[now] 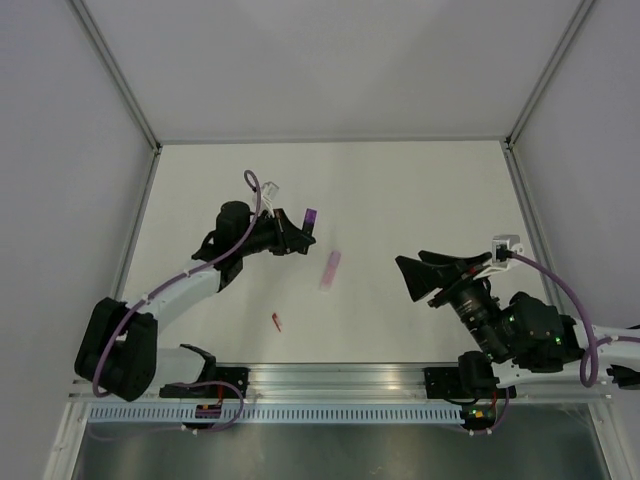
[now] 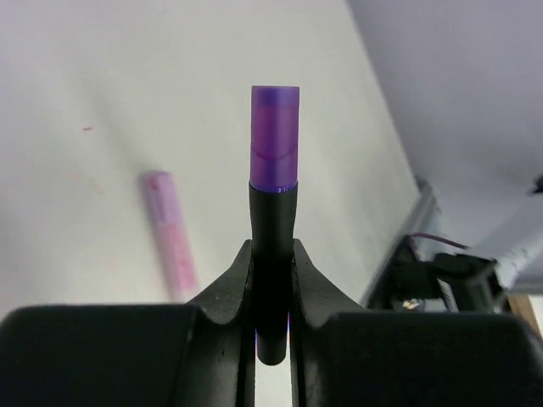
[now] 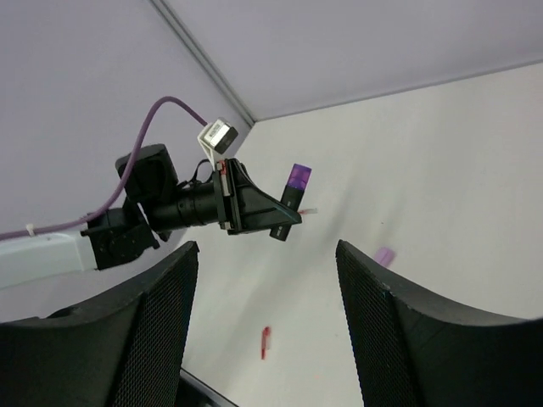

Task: Insert the pens into the pen caps

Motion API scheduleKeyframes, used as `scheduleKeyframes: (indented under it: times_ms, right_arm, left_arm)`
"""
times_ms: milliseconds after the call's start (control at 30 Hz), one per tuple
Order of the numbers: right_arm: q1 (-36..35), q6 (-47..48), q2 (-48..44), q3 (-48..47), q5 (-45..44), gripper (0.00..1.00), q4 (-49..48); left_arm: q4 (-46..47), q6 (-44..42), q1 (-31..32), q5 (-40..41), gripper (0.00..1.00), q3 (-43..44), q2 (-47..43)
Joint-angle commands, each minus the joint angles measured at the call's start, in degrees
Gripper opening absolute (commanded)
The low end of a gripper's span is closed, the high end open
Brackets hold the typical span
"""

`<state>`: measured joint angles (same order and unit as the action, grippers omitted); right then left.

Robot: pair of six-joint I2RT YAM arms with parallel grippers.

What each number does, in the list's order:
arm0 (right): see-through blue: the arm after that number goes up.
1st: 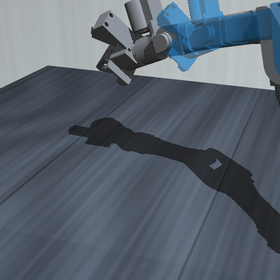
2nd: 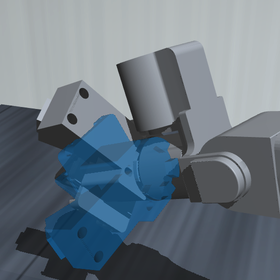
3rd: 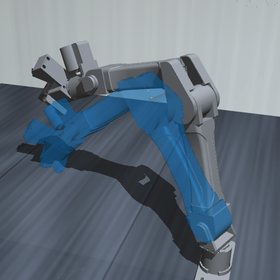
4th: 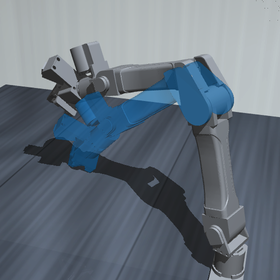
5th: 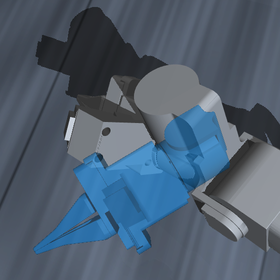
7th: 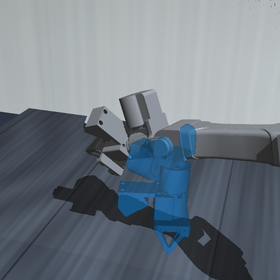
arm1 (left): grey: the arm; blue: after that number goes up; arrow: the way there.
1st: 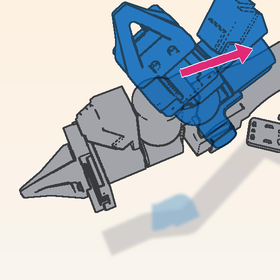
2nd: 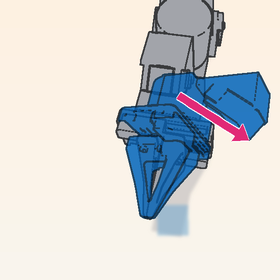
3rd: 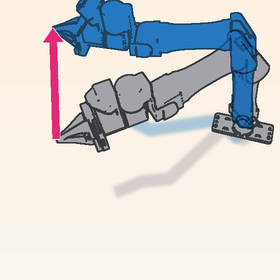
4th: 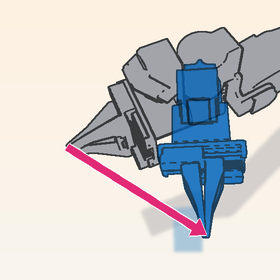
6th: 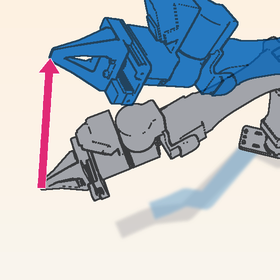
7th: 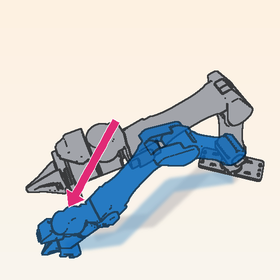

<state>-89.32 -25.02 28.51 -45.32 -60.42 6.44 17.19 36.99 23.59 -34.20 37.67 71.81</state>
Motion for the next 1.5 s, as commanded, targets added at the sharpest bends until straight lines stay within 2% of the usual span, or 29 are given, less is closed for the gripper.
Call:
scheduleKeyframes:
  times_ms: [0, 100, 167, 267, 400, 467, 633, 800, 867, 1000, 1067, 1467]
  right_arm:
    - [0.02, 1.37, -2.14, 3.92, -2.68, 0.72, 6.75]
    - [0.11, 2.07, -3.46, 5.33, -1.54, 0.72, 5.7]
    - [0.11, 2.25, -2.77, 5.24, -0.49, 0.72, 5.69]
    - [0.11, 2.34, -0.05, 5.07, 0.48, 0.73, 5.52]
    - [0.11, 2.34, 3.91, 3.84, 1.71, 0.73, 5.87]
    - [0.02, 2.69, 5.58, 3.66, 1.45, 0.73, 5.87]
    - [0.11, 2.43, 6.47, 3.57, 1.54, 0.74, 5.78]
    - [0.11, 2.6, 5.77, 4.19, 1.36, 0.74, 5.08]
    - [0.11, 2.69, 5.76, 4.28, 1.36, 0.74, 4.81]
    - [0.2, 2.69, 6.29, 4.19, 1.71, 0.74, 4.64]
    - [0.11, 2.6, 6.55, 4.19, 1.54, 0.75, 4.64]
    - [0.11, 2.69, 7.43, 4.89, 1.63, 0.75, 4.37]
  left_arm:
    - [-8.22, -6.67, 0.05, 11.86, 0.02, 4.86, 5.87]
    - [-9.71, -9.65, 1.1, 14.85, 0.02, 7.05, 12.99]
    - [-11.47, -11.59, 2.59, 19.59, 0.02, 8.2, 17.47]
    - [-12.62, -12.38, 3.21, 20.4, 0.02, 10.23, 22.91]
    - [-12.18, -12.21, 5.05, 20.92, 0.02, 11.46, 26.89]
    - [-13.75, -12.38, 6.55, 23.64, 0.02, 12.16, 27.68]
    - [-16.84, -11.25, 8.31, 28.21, 0.04, 13.13, 27.86]
    - [-20.69, -10.01, 9.45, 30.15, 0.2, 12.6, 26.89]
    - [-21.93, -9.75, 10.59, 31.82, 0.21, 12.86, 26.45]
    - [-23.95, -9.57, 12.26, 32.17, 0.34, 13.48, 25.05]
    - [-25.62, -9.48, 13.05, 33.57, 0.35, 13.66, 23.39]
    - [-34.41, -3.78, 12.0, 44.04, 0.56, 15.06, 10.99]
